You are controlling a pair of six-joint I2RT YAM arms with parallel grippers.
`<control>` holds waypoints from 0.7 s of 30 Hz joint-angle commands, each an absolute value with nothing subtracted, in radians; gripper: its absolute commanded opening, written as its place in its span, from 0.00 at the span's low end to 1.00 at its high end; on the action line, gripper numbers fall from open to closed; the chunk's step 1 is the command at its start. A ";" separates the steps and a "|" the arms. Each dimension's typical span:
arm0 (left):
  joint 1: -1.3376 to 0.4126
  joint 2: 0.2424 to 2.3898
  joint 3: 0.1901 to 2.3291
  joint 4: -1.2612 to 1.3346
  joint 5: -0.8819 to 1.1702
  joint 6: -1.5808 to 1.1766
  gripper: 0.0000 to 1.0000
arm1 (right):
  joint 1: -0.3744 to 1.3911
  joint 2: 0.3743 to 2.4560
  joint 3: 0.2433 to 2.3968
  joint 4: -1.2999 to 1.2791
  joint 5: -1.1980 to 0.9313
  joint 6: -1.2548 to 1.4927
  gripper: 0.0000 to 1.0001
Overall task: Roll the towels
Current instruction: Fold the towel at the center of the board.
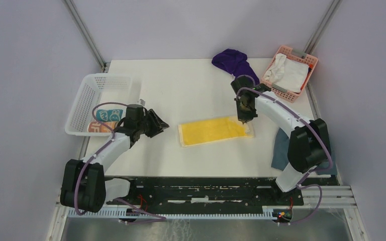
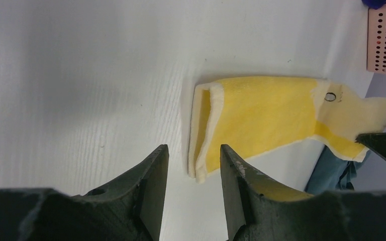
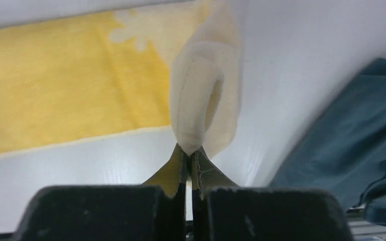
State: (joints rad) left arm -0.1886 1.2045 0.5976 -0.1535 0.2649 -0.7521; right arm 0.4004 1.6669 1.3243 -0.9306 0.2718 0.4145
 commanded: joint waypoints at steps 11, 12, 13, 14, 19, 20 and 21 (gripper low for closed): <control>-0.253 1.385 0.572 0.092 0.314 -0.883 0.47 | 0.716 1.880 1.658 -0.969 0.061 0.489 0.02; -0.257 1.397 0.572 0.098 0.316 -0.883 0.47 | 0.734 1.900 1.677 -0.975 0.061 0.491 0.02; -0.261 1.407 0.573 0.104 0.316 -0.885 0.47 | 0.750 1.920 1.694 -0.981 0.061 0.494 0.03; -0.265 1.419 0.572 0.111 0.319 -0.887 0.46 | 0.763 1.937 1.711 -0.987 0.061 0.497 0.03; -0.295 1.463 0.572 0.142 0.315 -0.897 0.45 | 0.810 2.004 1.771 -0.994 0.058 0.522 0.05; -0.300 1.470 0.570 0.147 0.313 -0.899 0.45 | 0.817 2.013 1.782 -0.996 0.058 0.529 0.05; -0.304 1.478 0.568 0.152 0.313 -0.901 0.44 | 0.823 2.022 1.795 -0.998 0.058 0.536 0.05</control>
State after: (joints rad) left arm -0.2848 1.4528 0.5777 0.0746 0.2981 -0.8612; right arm 0.8066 1.9991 1.7180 -0.9764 0.0570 0.4961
